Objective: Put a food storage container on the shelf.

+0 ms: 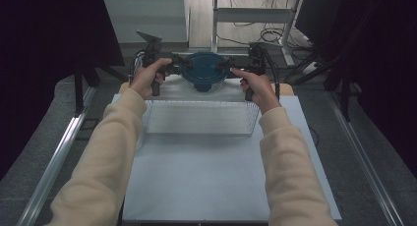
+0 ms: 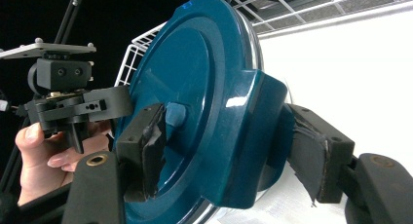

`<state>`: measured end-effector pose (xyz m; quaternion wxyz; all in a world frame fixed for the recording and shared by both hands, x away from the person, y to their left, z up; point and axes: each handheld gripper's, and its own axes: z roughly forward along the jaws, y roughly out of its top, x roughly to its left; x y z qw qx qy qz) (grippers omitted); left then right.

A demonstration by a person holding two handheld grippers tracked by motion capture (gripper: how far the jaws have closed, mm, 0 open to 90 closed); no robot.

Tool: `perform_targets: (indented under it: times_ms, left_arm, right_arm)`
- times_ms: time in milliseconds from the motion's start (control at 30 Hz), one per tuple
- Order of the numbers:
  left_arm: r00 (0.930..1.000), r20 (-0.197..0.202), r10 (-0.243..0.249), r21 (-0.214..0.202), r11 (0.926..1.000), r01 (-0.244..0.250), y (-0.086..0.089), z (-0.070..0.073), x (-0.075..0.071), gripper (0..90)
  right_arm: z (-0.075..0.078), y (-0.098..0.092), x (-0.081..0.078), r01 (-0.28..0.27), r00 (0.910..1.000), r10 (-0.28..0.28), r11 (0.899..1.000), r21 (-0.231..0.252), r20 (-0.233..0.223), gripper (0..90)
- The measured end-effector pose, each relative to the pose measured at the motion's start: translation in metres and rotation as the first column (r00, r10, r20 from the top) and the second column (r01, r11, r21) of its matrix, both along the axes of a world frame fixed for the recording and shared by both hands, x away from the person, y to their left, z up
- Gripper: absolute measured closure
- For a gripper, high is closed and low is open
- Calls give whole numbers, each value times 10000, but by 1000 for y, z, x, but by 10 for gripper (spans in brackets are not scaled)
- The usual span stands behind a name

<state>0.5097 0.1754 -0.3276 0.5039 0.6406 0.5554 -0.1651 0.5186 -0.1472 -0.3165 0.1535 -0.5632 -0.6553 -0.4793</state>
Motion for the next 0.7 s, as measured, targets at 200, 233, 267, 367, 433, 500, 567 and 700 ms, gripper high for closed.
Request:
perform_targets:
  times_ms: [200, 233, 267, 367, 433, 500, 567, 700]
  left_arm:
    - [9998, 168, 113, -73, 9999, -112, 0, -2, -2, 353]
    - [9996, 252, 159, -98, 9998, -157, -1, -2, -3, 352]
    - [9992, 381, 151, 8, 9999, -151, -2, -2, -4, 345]
    - [9957, 826, 421, 552, 9974, -467, -4, 3, -8, 292]
    - [9902, 1177, 753, 628, 9946, -831, -1, 8, -13, 228]
    - [9825, 1602, 953, 874, 9900, -1103, 2, 12, -19, 201]
    - [9692, 2217, 1075, 1412, 9799, -1410, 4, 17, -30, 196]
    - [9471, 3108, 806, 2122, 9654, -1518, 4, 24, -53, 204]
  right_arm:
    - [0, 3, -4, 190, 9996, -188, 9998, -114, 193, 321]
    - [0, 3, -5, 222, 9994, -218, 9996, -149, 277, 317]
    - [-1, 3, -6, 292, 9990, -287, 9995, -113, 347, 313]
    - [1, 5, -10, 676, 9953, -644, 9968, -428, 727, 237]
    - [5, 6, -15, 878, 9908, -795, 9934, -734, 1099, 174]
    - [8, 5, -22, 918, 9864, -798, 9926, -796, 1434, 130]
    - [13, 7, -31, 914, 9831, -735, 9906, -1016, 1676, 78]
    - [21, 7, -56, 774, 9728, -467, 9887, -1283, 2270, 67]
